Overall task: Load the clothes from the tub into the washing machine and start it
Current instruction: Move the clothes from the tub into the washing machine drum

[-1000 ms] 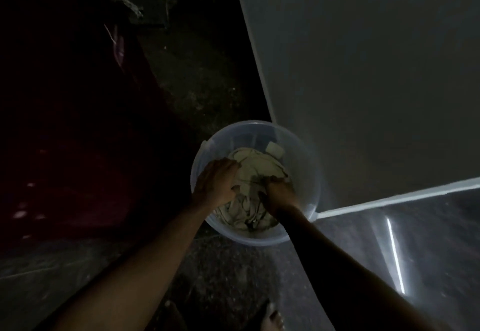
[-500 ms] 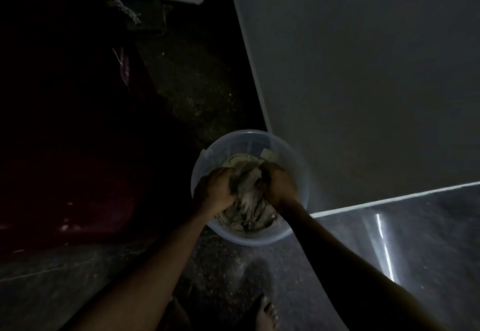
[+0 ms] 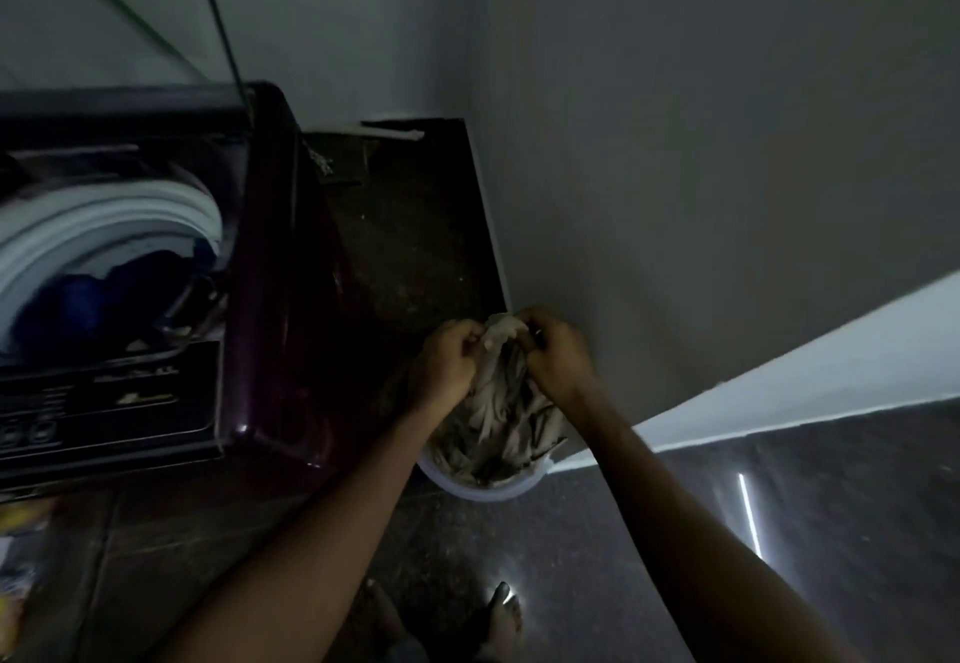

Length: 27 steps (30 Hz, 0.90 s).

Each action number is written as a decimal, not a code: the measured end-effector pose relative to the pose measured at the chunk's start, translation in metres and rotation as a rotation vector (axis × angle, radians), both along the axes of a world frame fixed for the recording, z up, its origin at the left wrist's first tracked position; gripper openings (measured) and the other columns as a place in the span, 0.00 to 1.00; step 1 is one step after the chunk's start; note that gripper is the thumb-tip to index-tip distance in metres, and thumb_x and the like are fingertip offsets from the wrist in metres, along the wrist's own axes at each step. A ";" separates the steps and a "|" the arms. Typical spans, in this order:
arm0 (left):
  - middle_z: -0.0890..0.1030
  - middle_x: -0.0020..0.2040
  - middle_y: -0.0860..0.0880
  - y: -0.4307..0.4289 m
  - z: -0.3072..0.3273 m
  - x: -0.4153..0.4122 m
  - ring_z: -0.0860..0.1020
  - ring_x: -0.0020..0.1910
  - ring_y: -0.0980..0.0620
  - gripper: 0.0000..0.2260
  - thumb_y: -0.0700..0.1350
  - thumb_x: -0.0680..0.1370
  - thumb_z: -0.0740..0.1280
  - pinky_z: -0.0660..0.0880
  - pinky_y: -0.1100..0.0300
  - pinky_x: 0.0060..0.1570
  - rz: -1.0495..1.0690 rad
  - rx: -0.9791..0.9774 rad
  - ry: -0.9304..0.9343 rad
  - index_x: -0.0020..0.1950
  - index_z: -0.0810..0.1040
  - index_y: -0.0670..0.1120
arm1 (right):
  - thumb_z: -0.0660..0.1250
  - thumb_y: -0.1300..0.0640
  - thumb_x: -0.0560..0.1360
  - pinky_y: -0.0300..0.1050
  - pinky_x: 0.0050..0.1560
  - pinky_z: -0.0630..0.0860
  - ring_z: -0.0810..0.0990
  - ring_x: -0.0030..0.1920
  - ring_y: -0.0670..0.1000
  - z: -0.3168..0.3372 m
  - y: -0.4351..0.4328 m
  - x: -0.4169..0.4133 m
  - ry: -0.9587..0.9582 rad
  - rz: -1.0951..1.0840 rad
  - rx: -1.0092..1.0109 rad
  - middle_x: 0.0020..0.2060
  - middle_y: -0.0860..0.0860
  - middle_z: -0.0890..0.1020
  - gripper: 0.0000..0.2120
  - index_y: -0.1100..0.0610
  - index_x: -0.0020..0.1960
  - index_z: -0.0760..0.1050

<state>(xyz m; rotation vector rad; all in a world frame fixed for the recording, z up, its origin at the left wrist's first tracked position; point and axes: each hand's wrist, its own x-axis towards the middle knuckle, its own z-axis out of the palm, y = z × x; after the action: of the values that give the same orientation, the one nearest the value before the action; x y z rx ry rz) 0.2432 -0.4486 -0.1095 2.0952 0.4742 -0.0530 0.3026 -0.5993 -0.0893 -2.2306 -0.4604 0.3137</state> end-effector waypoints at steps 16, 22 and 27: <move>0.82 0.47 0.50 0.017 0.113 -0.010 0.79 0.47 0.51 0.03 0.43 0.78 0.66 0.74 0.59 0.47 0.086 -0.060 -0.173 0.49 0.78 0.50 | 0.62 0.57 0.78 0.41 0.42 0.69 0.77 0.46 0.52 0.114 0.028 -0.011 -0.121 0.050 -0.094 0.45 0.53 0.79 0.04 0.55 0.47 0.75; 0.82 0.53 0.48 0.052 0.127 0.002 0.80 0.52 0.52 0.12 0.45 0.75 0.72 0.77 0.56 0.51 -0.156 -0.166 -0.131 0.58 0.78 0.47 | 0.63 0.56 0.79 0.46 0.39 0.71 0.76 0.36 0.51 0.151 0.064 0.006 -0.088 0.052 0.091 0.34 0.52 0.77 0.12 0.57 0.37 0.73; 0.83 0.43 0.44 0.066 0.136 0.018 0.81 0.45 0.45 0.05 0.45 0.78 0.66 0.71 0.57 0.38 -0.044 -0.005 -0.217 0.45 0.80 0.46 | 0.68 0.51 0.76 0.40 0.45 0.72 0.78 0.47 0.48 0.137 0.073 -0.006 -0.112 -0.050 0.234 0.47 0.52 0.80 0.05 0.51 0.49 0.77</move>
<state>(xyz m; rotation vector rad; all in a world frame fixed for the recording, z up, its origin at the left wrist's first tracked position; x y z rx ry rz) 0.2610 -0.3822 0.0262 2.0772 0.2959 0.1460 0.2962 -0.5263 0.0476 -2.0342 -0.4743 0.1024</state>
